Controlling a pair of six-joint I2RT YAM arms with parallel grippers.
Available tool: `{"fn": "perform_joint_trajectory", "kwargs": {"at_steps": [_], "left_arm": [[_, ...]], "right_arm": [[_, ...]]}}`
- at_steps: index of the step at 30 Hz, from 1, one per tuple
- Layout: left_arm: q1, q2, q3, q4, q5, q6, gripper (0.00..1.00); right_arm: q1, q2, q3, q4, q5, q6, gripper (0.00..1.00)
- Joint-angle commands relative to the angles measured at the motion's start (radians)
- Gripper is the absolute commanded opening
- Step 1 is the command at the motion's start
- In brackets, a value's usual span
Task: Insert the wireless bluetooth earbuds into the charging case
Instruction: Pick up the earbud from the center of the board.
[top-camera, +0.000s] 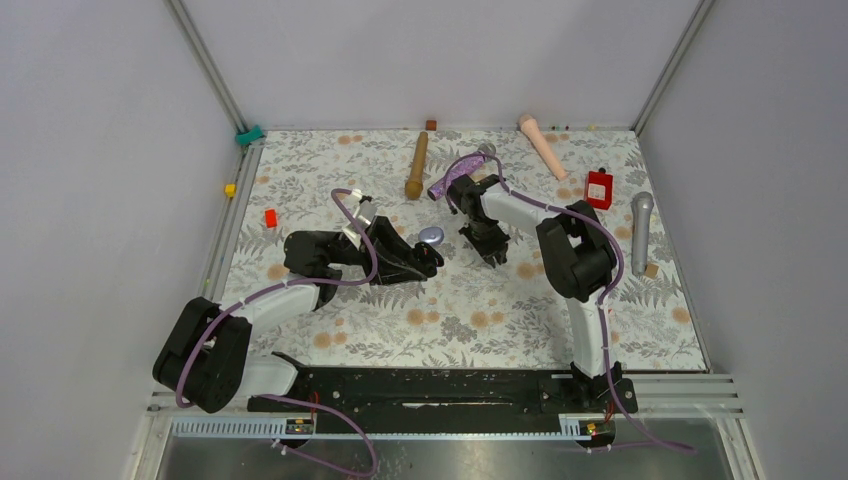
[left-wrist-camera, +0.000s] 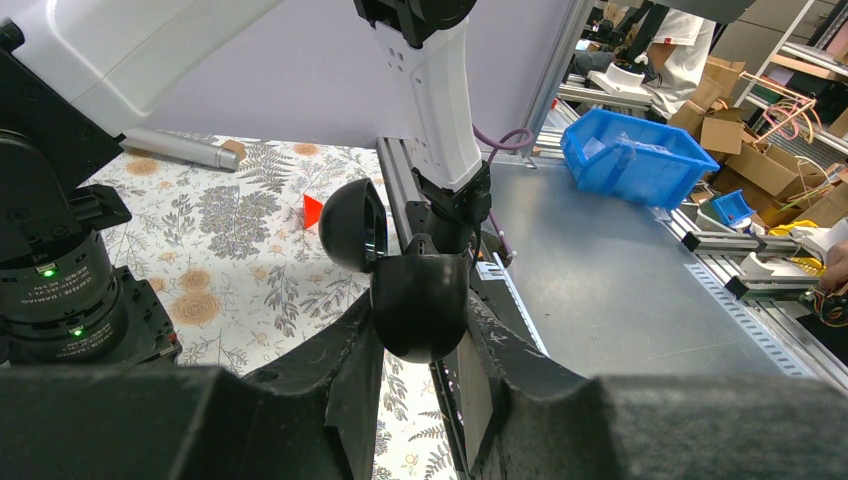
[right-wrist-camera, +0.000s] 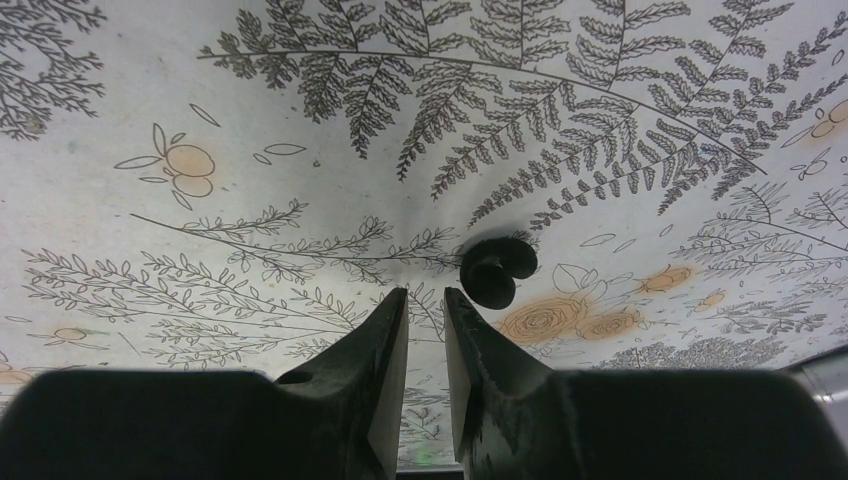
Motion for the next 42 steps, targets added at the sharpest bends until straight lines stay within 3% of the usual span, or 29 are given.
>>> {"fn": "perform_joint_trajectory", "kwargs": {"at_steps": [1,42], "left_arm": [[0.002,-0.032,0.006,0.065,0.019,0.005,0.0],[0.002,-0.029,0.005,0.066,0.021,0.006,0.0]], "right_arm": [[-0.003,-0.033,0.037,-0.005,-0.019,-0.008,0.27],[-0.03,0.001,0.029,-0.006,0.098,-0.015,0.28]]}}
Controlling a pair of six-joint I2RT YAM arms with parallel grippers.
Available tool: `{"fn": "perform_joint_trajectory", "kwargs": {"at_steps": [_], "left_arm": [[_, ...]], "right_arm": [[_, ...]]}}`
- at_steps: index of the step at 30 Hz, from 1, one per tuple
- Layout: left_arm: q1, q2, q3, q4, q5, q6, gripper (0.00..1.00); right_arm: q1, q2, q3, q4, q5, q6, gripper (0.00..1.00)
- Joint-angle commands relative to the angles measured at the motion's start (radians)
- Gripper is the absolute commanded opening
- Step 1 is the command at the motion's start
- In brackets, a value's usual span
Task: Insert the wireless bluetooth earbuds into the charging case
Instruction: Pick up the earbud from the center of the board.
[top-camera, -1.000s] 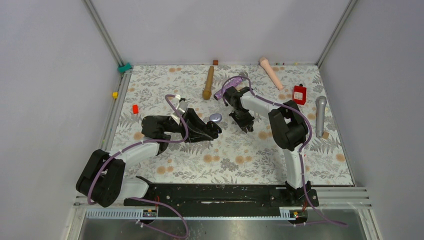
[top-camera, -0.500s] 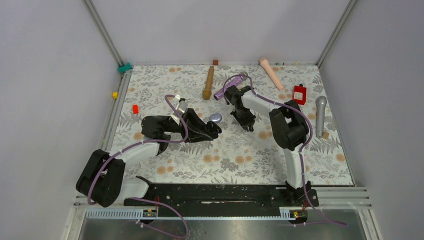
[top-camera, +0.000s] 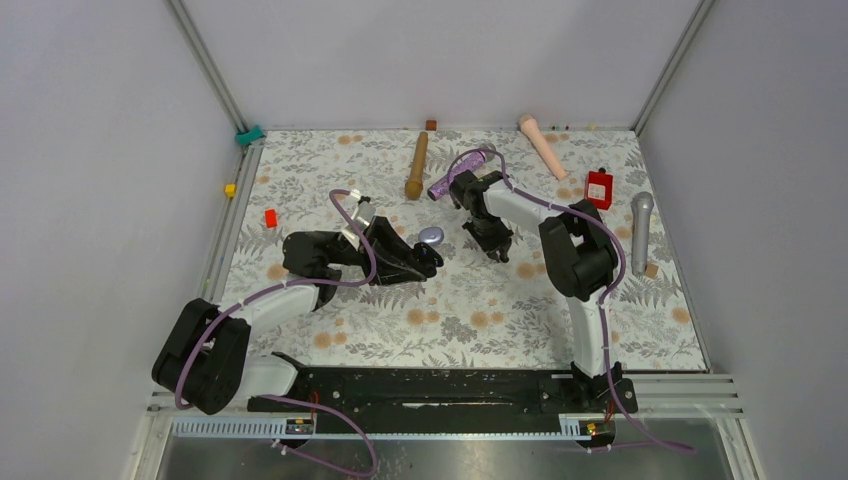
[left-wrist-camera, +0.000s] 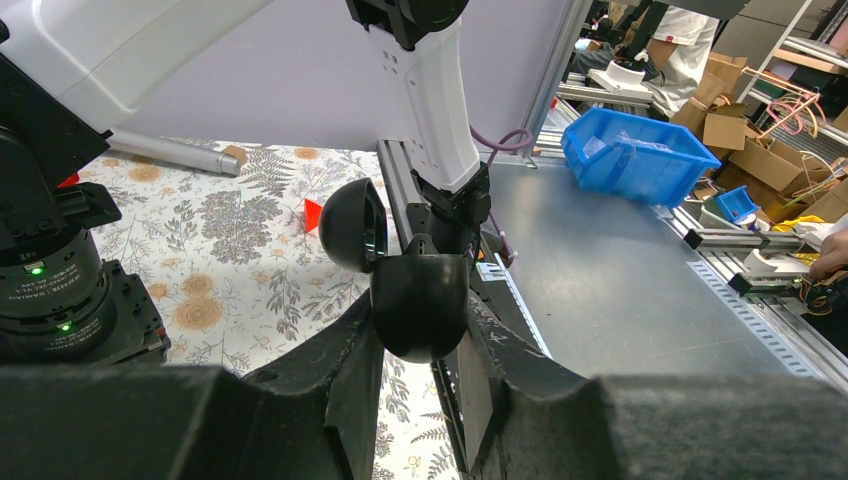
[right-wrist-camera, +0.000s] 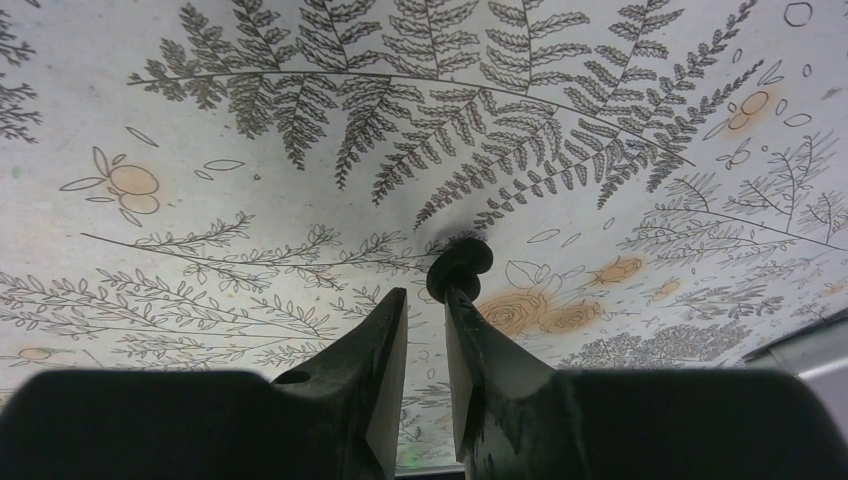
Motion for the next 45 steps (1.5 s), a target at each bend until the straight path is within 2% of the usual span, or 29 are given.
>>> {"fn": "perform_joint_trajectory", "kwargs": {"at_steps": [1,37,41,45], "left_arm": [[0.002,-0.021,0.005,0.055,0.017,0.006,0.0],[0.001,-0.025,0.005,0.057,0.016,0.0,0.0],[0.002,-0.026,0.005,0.056,0.015,0.0,0.0],[0.001,-0.024,0.004,0.057,0.015,0.0,0.0]], "right_arm": [[-0.011,-0.001,0.009,-0.007,0.061,-0.015,0.28],[-0.012,0.003,-0.013,-0.002,0.12,-0.032,0.2],[-0.012,-0.001,-0.011,-0.002,0.124,-0.035,0.11],[-0.018,-0.054,0.003,-0.001,0.108,-0.044,0.09]]}}
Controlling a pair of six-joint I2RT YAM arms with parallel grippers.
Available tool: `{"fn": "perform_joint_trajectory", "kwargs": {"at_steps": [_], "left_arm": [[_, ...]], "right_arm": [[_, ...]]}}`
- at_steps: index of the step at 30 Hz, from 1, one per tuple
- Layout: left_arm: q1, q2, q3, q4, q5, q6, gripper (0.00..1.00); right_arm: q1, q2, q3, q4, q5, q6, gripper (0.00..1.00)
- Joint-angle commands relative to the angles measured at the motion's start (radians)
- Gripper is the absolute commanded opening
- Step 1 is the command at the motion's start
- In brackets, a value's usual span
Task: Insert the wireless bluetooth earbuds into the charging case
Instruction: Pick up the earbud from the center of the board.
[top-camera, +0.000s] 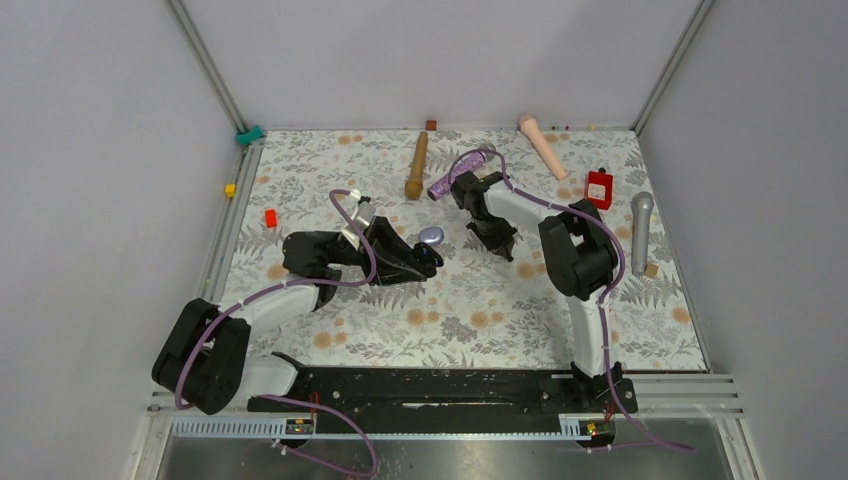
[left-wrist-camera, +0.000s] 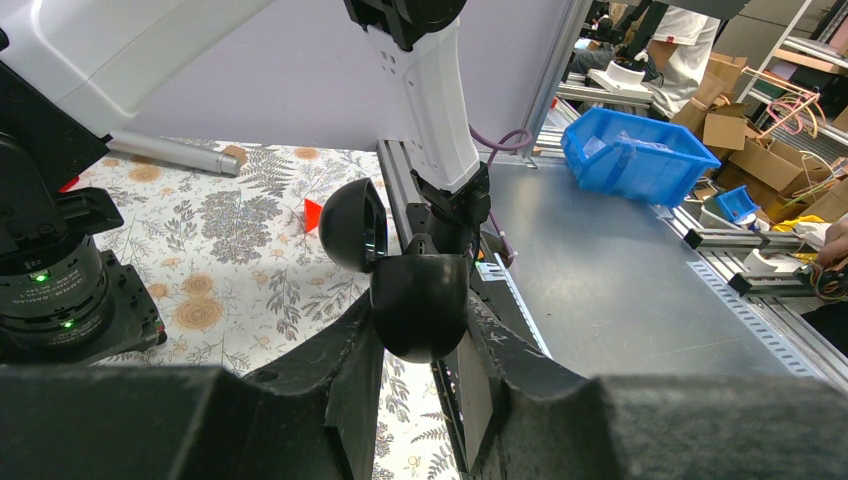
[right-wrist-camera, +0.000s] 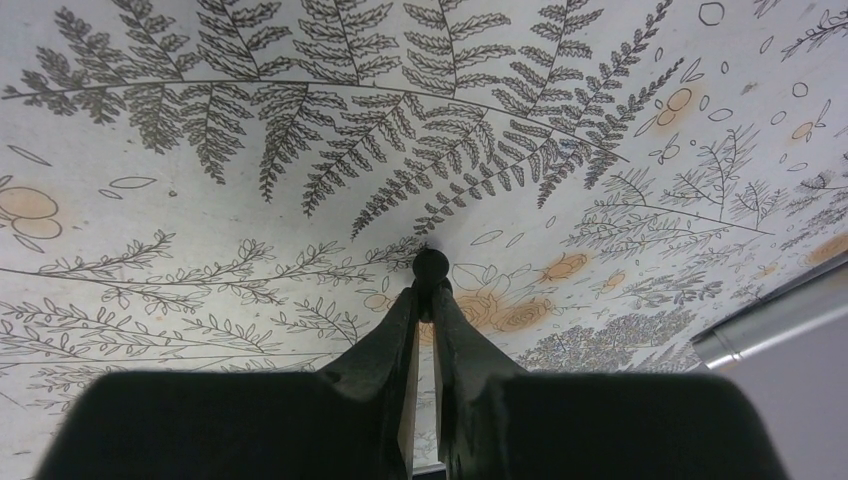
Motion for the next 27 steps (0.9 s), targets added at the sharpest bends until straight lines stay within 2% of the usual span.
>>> {"fn": "perform_joint_trajectory", "kwargs": {"at_steps": [1,11,17,22,27], "left_arm": [[0.002,-0.023,0.004,0.056,0.013,0.0,0.0],[0.002,-0.016,0.005,0.056,0.008,-0.003,0.0],[0.001,-0.01,0.01,0.056,0.009,-0.008,0.0],[0.0,-0.001,0.01,0.055,0.007,-0.011,0.0],[-0.007,0.017,0.014,0.055,0.006,-0.017,0.0]], "right_arm": [[-0.015,-0.08,0.015,-0.007,-0.01,-0.015,0.1],[-0.074,-0.388,-0.02,0.029,-0.187,-0.087,0.11],[-0.077,-0.479,-0.03,0.03,-0.241,-0.117,0.11],[-0.077,-0.603,0.012,0.023,-0.439,-0.125,0.12],[-0.077,-0.757,0.033,0.087,-0.636,-0.092,0.12]]}}
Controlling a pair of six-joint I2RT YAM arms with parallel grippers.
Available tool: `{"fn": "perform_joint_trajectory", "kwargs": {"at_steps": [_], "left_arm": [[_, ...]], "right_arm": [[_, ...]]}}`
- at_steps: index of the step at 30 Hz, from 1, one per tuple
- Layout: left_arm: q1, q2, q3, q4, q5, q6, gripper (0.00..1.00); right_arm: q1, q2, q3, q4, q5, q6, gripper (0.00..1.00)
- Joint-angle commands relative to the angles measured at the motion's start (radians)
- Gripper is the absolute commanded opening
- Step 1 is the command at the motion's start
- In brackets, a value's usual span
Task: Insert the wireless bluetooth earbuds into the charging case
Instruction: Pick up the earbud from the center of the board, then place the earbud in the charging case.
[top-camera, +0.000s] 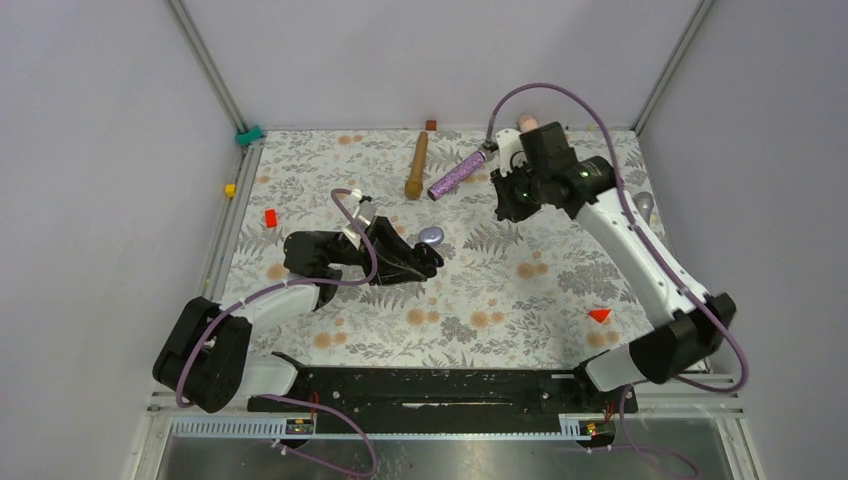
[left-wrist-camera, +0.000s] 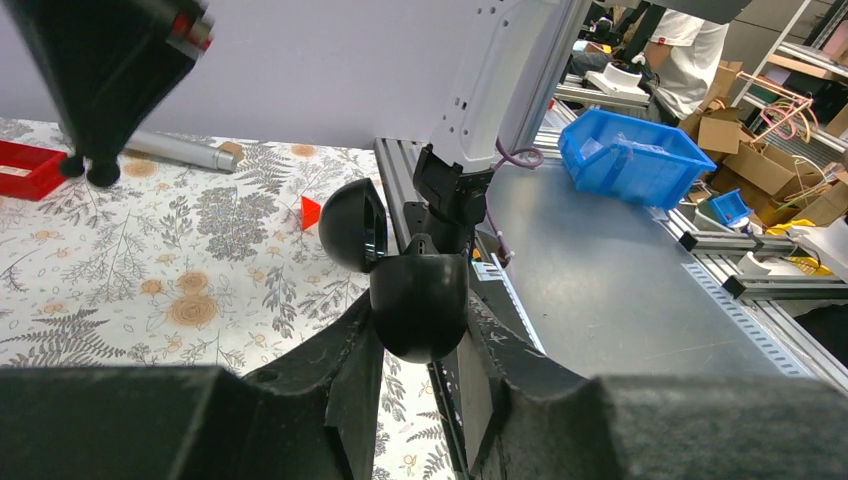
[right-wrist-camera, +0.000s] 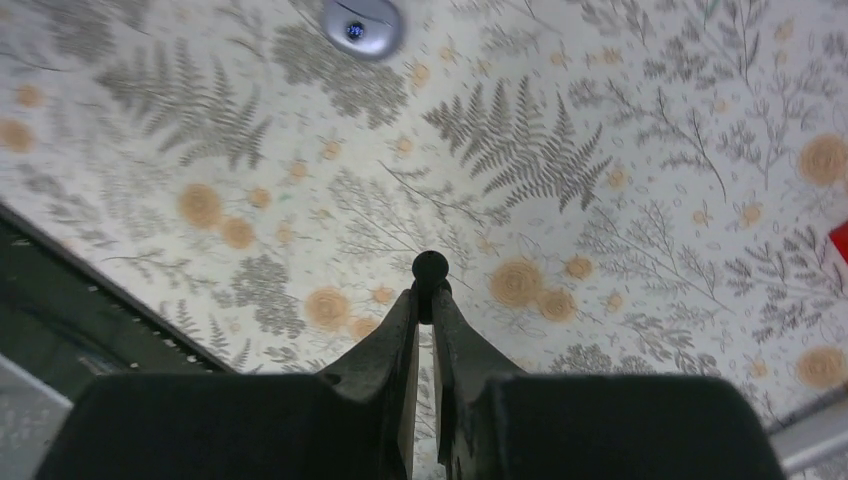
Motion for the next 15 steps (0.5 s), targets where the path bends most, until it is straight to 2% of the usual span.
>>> {"fn": "perform_joint_trajectory", "kwargs": {"at_steps": [1,9,15], "left_arm": [[-0.008,0.014,0.013,0.055,0.006,-0.007,0.0],[-0.018,0.048,0.016,0.054,0.0,-0.008,0.0],[-0.023,0.073,0.022,0.054,0.003,-0.011,0.0]], "right_arm": [[0.003,-0.178,0.053,0.067,-0.233,0.02,0.12],[0.023,-0.284,0.06,0.175,-0.51,0.111,0.12],[0.135,-0.266,0.035,0.248,-0.582,0.165,0.12]]}}
